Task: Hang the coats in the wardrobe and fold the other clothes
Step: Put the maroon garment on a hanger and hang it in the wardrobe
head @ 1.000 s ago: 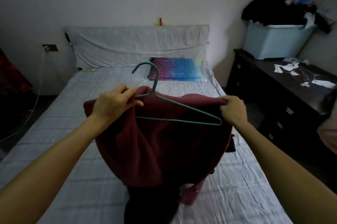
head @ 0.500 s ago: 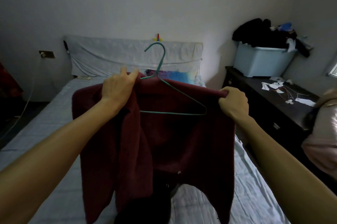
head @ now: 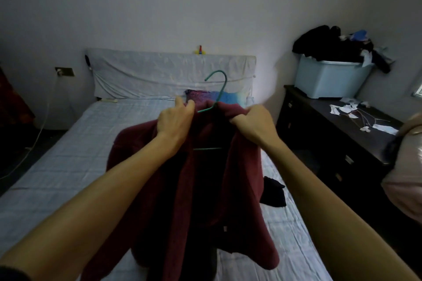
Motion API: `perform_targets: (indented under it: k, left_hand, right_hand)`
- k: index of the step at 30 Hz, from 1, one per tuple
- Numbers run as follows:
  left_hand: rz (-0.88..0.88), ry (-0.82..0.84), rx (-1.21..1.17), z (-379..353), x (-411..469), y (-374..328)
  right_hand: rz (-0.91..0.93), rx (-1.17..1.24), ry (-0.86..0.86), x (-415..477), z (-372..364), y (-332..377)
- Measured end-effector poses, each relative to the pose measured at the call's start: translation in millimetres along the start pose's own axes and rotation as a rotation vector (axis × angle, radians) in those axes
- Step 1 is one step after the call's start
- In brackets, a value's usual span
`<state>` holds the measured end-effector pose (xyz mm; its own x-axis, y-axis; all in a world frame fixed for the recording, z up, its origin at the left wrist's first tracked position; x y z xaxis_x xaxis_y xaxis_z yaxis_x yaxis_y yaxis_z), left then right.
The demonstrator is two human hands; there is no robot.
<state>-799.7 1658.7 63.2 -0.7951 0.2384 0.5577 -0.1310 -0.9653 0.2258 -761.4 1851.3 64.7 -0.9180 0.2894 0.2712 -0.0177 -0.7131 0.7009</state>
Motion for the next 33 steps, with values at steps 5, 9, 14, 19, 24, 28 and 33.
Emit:
perform_targets:
  k: [5, 9, 14, 19, 24, 28, 33]
  left_hand:
    - [0.096, -0.196, -0.348, 22.8, 1.8, 19.8]
    - [0.149, -0.406, -0.488, 52.0, 5.2, 49.2]
    - [0.126, -0.543, -0.596, 88.3, 19.9, 54.1]
    - [0.051, -0.612, -0.593, 102.0, 35.5, 44.5]
    - [-0.161, -0.534, -0.58, 95.1, 54.2, -1.3]
    - [-0.174, -0.395, -0.651, 76.3, 58.7, -8.4]
    - [0.012, -0.496, -0.927, 86.9, 43.1, -35.8]
  right_hand:
    - [0.388, 0.011, 0.077, -40.0, -42.7, 36.0]
    - [0.57, 0.028, -0.142, -19.1, -6.2, 31.8]
    - [0.747, -0.1, -0.662, -22.7, 67.1, 54.5]
    - [0.629, -0.396, -0.479, 10.6, 100.8, 72.9]
    - [0.463, -0.465, -0.321, 32.3, 98.0, 51.0]
    - [0.201, -0.393, -0.276, 41.5, 101.2, 7.7]
    - [0.107, -0.312, -0.194, 46.2, 71.0, 2.0]
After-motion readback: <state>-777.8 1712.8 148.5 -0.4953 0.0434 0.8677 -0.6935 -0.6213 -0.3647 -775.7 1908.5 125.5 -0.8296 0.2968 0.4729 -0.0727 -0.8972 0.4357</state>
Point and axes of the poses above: each hand's wrist, its own x-axis towards the middle knuckle, its own z-axis out of the back of the hand, y = z × x, the point moved 8 cm from there along x, towards the middle knuckle, and after that the axes turned 2 degrees about x, right-handed, at the moved point
